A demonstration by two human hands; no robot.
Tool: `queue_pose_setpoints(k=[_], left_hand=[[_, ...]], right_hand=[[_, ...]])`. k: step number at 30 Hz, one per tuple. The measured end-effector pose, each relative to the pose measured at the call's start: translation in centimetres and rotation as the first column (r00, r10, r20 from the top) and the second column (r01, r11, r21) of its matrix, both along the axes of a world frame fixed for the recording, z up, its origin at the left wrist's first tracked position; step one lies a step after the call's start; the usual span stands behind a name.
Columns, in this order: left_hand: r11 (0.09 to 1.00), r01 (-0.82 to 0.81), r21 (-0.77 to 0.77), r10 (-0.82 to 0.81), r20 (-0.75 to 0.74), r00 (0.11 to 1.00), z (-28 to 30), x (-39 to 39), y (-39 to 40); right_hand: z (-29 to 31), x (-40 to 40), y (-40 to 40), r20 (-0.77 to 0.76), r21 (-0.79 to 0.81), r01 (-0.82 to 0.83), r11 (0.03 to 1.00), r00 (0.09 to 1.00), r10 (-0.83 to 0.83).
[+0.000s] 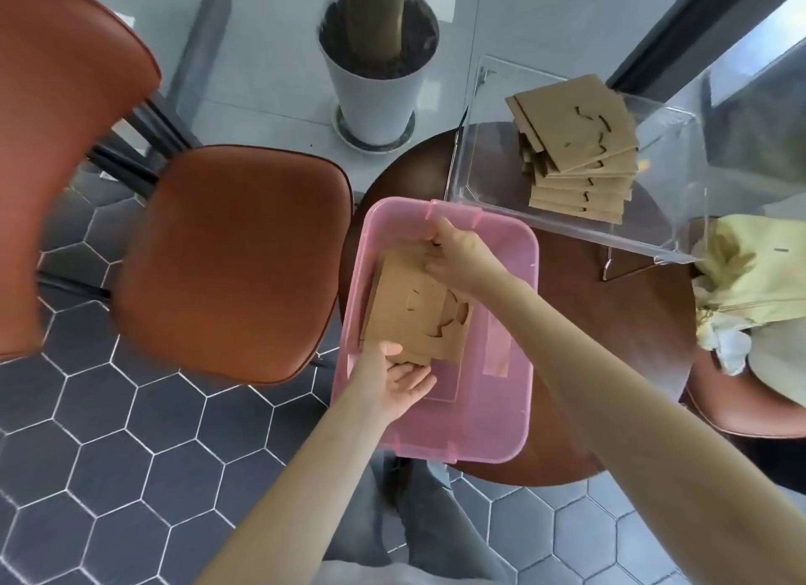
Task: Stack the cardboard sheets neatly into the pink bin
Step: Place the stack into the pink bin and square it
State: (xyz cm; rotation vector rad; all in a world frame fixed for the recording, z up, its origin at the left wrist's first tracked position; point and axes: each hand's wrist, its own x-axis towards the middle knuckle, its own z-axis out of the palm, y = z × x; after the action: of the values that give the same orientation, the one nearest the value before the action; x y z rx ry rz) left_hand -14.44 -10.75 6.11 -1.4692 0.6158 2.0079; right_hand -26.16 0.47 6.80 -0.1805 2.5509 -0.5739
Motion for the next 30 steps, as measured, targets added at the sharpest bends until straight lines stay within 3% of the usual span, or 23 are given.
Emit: queue_pose_setpoints(k=[11, 16, 19, 20, 22, 23, 25, 27, 28, 30], left_hand=[[0.982, 0.179, -0.054, -0.173, 0.103, 0.980, -2.1, -2.0, -0.8], [0.978, 0.207, -0.034, -0.202, 0.108, 0.973, -1.6, -2.3, -0.8], [0.976, 0.212, -0.043, -0.209, 0.065, 0.976, 0.1, -1.9, -1.0], [0.967, 0.243, -0.078, -0.243, 0.012, 0.970, 1.0, -1.8, -1.3], [0.899, 0.346, -0.268, -0.395, -0.157, 0.905, 2.9, -1.1, -2.0], [0.839, 0.354, -0.414, -0.480, -0.255, 0.839, 3.8, -0.6, -2.6], [0.653, 0.200, -0.731, -0.636, -0.385, 0.669, 5.2, 0.5, -3.8], [0.364, 0.022, -0.931, -0.785, -0.294, 0.545, 4.7, 1.6, -4.6], [0.240, 0.010, -0.971, -0.828, -0.199, 0.524, 3.9, 2.1, -4.8], [0.161, 0.142, -0.977, -0.849, -0.064, 0.524, 2.1, 2.8, -4.7]], right_hand=[[-4.3, -0.4, -1.1, 0.012, -0.051, 0.009, 0.999, 1.000, -0.009], [-4.8, 0.6, -1.3, -0.117, 0.105, 0.014, 0.994, 0.993, -0.001], [-3.7, 2.3, -1.2, -0.262, -0.015, 0.214, 0.977, 0.942, -0.211], [-3.1, 3.0, -0.9, -0.261, -0.117, 0.332, 0.936, 0.899, -0.351], [-1.8, 4.8, -0.2, -0.107, -0.298, 0.574, 0.763, 0.774, -0.624], [-1.8, 5.7, 0.3, 0.024, -0.353, 0.680, 0.643, 0.694, -0.720], [-2.3, 7.4, 0.9, 0.315, -0.383, 0.833, 0.399, 0.524, -0.791], [-3.3, 8.6, 1.3, 0.571, -0.324, 0.929, 0.180, 0.344, -0.745], [-3.5, 8.9, 1.3, 0.667, -0.273, 0.957, 0.099, 0.262, -0.697], [-3.7, 9.3, 1.5, 0.756, -0.171, 0.985, 0.029, 0.151, -0.637]])
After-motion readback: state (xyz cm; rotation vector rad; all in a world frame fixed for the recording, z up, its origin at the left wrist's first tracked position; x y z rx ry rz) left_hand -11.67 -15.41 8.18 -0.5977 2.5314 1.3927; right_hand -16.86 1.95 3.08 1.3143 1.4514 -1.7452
